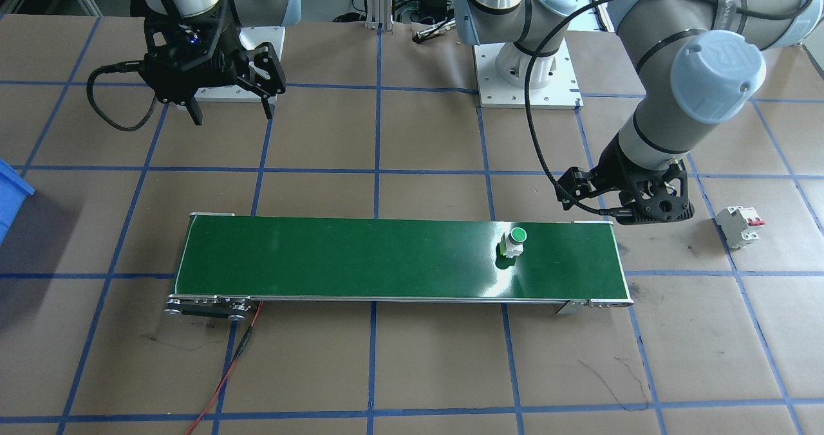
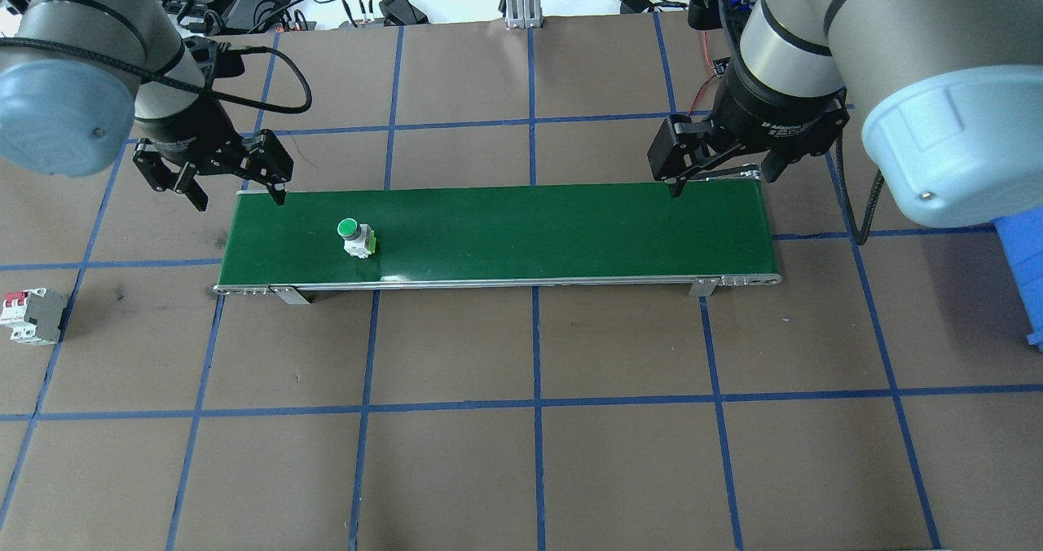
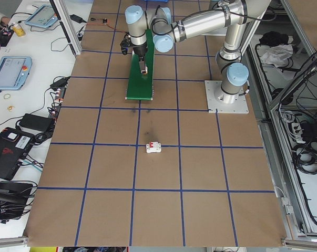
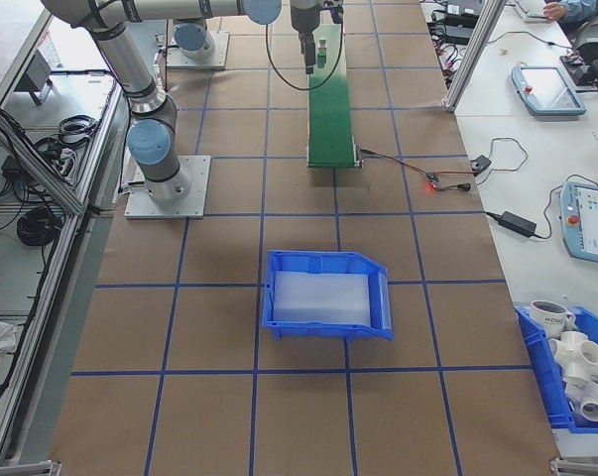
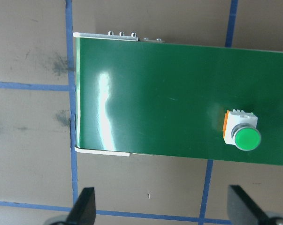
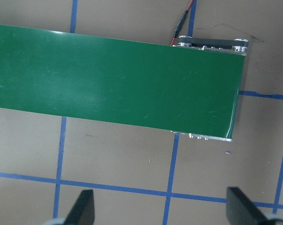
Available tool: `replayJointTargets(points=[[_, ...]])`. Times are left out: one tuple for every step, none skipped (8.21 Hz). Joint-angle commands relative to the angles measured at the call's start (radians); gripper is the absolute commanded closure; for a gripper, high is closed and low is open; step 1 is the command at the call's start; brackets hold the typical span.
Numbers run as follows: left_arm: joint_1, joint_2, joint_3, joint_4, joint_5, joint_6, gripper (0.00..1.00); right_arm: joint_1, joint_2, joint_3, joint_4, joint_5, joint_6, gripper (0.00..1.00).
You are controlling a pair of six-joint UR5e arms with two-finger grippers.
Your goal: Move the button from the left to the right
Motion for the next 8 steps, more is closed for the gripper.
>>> replayJointTargets(points=[[-0.019,0.036,0.108,-0.151,0.000,-0.018,0.00,-0.003,0.012,-0.002,-0.015,0.001,-0.036,0.00],[-0.019,0.059,0.131,-0.165,0.000,-0.018,0.00,-0.005,0.024,-0.003,-0.021,0.009,-0.034,0.00],[-0.019,0.073,0.144,-0.227,0.000,-0.007,0.00,-0.005,0.048,-0.002,-0.023,0.004,-0.032,0.00],[-0.021,0.087,0.150,-0.308,0.000,-0.006,0.00,-0.006,0.078,0.002,-0.018,0.004,-0.026,0.00],[-0.022,0.098,0.179,-0.317,0.000,-0.006,0.00,-0.006,0.120,0.008,-0.023,0.007,-0.025,0.00],[-0.045,0.093,0.208,-0.315,-0.001,-0.006,0.00,-0.014,0.169,0.023,-0.051,0.004,-0.029,0.00],[-0.083,0.095,0.217,-0.317,0.000,-0.004,0.00,-0.024,0.200,0.053,-0.105,0.018,-0.032,0.00],[-0.100,0.095,0.217,-0.317,0.005,-0.006,0.00,-0.041,0.220,0.096,-0.168,0.020,-0.035,0.00]])
